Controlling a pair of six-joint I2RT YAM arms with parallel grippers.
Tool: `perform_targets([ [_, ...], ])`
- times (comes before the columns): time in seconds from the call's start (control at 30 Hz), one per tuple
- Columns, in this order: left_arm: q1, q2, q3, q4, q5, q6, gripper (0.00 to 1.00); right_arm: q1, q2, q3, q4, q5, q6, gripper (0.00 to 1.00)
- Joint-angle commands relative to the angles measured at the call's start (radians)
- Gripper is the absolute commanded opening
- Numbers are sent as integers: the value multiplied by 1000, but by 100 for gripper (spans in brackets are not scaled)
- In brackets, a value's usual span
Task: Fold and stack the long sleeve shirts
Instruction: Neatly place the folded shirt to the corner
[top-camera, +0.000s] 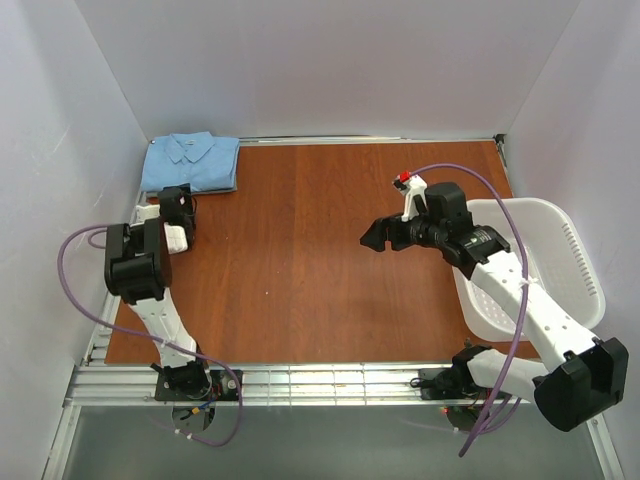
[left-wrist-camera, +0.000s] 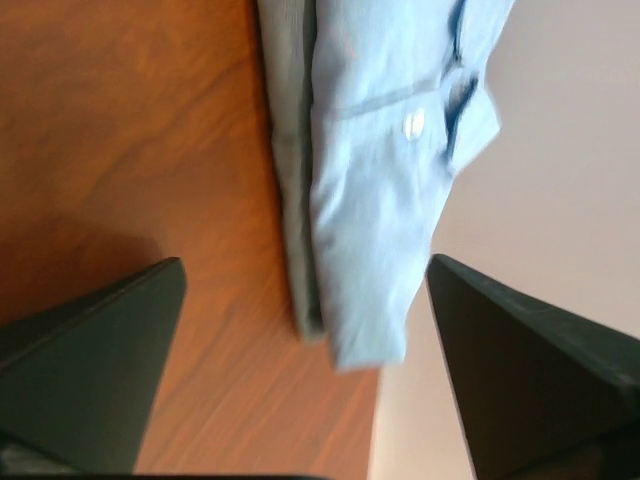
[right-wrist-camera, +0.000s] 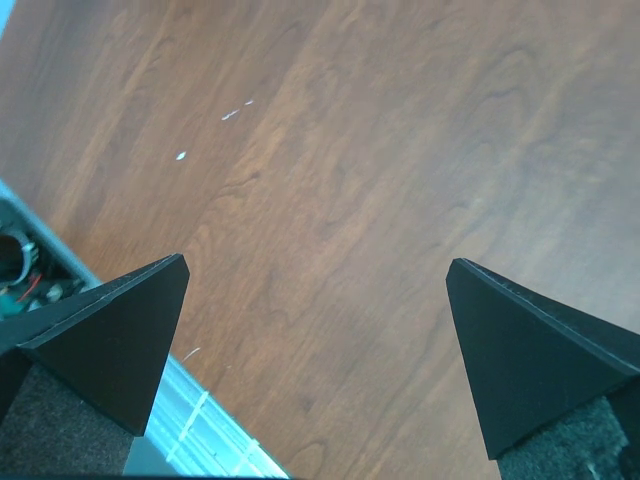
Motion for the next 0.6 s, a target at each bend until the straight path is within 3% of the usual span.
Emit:
perform_targets([
  [0.0,5,-200,-61,-200,54,122,96,-9,-47,70,-72,131,-18,98],
  [0.17,9,-501,-33,-534,130,396,98,-12,-104,109,-168,323,-24,99],
  [0.4,11,-838,172,-1043,321,771,98,-14,-343,120,-227,544,-22,98],
  [0.5,9,-1004,260,-1252,286,887,98,-12,-469,103,-227,645,-22,99],
  [0.53,-15,-1029,322,-1369,180,888,98,-14,-504,91,-221,661,-28,99],
  [0.57,-102,-1062,321,-1398,174,885,98,-12,-541,77,-215,679,-33,98],
])
